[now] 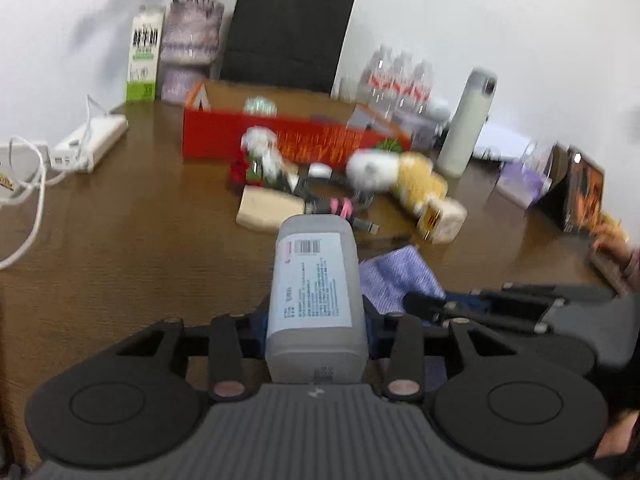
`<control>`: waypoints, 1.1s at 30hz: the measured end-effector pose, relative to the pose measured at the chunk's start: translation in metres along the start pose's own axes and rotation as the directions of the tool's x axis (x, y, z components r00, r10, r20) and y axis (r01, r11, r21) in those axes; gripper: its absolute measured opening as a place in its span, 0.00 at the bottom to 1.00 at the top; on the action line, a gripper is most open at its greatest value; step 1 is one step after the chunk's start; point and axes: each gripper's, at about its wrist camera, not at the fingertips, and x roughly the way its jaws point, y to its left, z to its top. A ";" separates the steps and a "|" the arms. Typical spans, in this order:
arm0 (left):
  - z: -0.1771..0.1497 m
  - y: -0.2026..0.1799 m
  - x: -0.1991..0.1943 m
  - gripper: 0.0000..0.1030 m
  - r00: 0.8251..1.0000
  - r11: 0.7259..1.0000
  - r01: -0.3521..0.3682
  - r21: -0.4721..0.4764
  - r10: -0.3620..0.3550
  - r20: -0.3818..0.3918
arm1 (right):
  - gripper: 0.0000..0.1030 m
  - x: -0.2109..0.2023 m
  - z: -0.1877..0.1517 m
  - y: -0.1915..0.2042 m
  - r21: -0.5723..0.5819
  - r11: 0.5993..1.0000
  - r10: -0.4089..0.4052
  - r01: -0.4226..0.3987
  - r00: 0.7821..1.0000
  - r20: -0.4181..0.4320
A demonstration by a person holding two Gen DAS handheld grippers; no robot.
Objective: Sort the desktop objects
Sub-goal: 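Carry the bottle and purple bag into the cardboard box and open both tools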
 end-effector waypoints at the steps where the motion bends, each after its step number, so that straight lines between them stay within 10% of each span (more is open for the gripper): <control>1: 0.005 -0.001 -0.008 0.40 0.999 1.000 -0.001 0.001 0.001 0.032 | 0.06 -0.007 0.003 0.000 0.003 1.000 0.008 -0.008 1.000 0.024; 7: 0.082 0.003 -0.029 0.40 0.987 1.000 0.022 0.017 -0.024 0.157 | 0.06 -0.039 0.057 -0.020 0.024 0.997 0.063 -0.068 0.986 0.154; 14: 0.233 0.008 0.031 0.40 0.983 0.997 -0.058 0.053 0.047 0.179 | 0.06 -0.001 0.206 -0.066 0.050 0.994 0.081 -0.099 0.957 0.279; 20: 0.275 0.057 0.182 0.40 0.978 0.978 -0.205 -0.033 0.203 -0.046 | 0.07 0.162 0.291 -0.091 0.166 0.985 0.031 -0.042 0.997 0.070; 27: 0.255 0.088 0.269 0.42 0.946 0.965 -0.262 -0.035 0.249 -0.210 | 0.09 0.299 0.264 -0.082 0.181 0.983 0.080 -0.041 0.974 -0.214; 33: 0.271 0.087 0.245 0.71 0.952 0.960 -0.280 0.001 0.278 -0.125 | 0.84 0.288 0.266 -0.089 0.151 0.989 0.033 0.000 0.976 -0.217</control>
